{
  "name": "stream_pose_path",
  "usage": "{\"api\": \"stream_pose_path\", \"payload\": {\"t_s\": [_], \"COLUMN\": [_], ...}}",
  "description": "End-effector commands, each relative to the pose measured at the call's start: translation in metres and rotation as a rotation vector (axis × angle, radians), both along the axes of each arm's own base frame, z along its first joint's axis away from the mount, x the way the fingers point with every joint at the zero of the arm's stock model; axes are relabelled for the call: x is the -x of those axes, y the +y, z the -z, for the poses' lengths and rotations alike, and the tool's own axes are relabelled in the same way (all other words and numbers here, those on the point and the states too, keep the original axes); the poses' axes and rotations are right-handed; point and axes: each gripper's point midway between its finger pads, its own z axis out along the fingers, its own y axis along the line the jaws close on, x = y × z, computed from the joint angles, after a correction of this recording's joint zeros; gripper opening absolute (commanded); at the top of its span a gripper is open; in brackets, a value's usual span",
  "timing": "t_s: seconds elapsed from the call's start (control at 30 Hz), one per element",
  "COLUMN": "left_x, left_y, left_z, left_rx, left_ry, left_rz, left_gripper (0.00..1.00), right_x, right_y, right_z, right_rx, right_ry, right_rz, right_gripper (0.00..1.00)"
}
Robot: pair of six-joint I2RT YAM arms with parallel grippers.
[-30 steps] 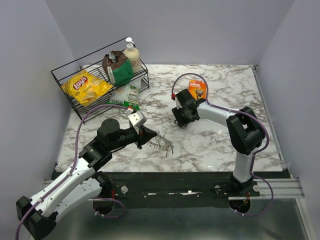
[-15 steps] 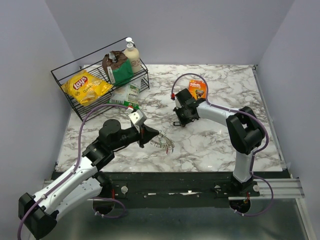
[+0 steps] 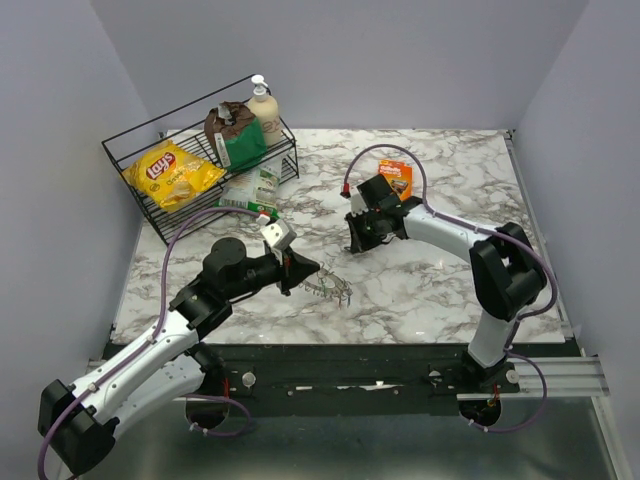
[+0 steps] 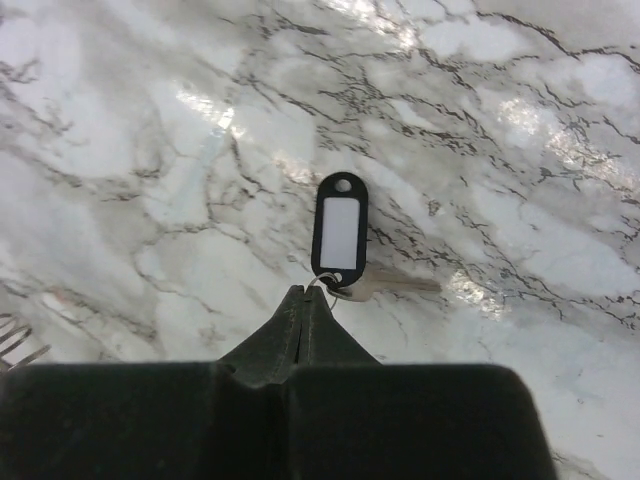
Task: Put the keys on the keyring
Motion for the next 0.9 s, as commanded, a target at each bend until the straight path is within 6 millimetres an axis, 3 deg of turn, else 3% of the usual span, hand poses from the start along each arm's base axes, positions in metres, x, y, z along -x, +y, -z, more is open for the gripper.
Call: {"api": "stream_pose_path", "payload": {"t_s": [0.0, 0.43, 0.87], "left_x": [-0.006, -0.007, 0.007], "left_y": [0.001, 0.005, 0.019], "left_z": [-0.014, -0.017, -0.014], "left_rx": [0.028, -0.002, -0.148], "left_ry": [-0.037, -0.05, -0.102], "left_rz": [-0.029, -0.043, 0.018], "left_gripper": [0.0, 0.0, 0.0], "right_x": [0.006, 0.011, 0.058], "right_y": [0.016, 0.021, 0.034], "right_z": [-0.026, -0.069, -0.127], "right_rx": [-0.122, -0.232, -0.424], "right_ry": [-0.014, -0.077, -0.186], "right_rz": [-0.034, -0.083, -0.426], "right_gripper": [0.0, 0.0, 0.01]}}
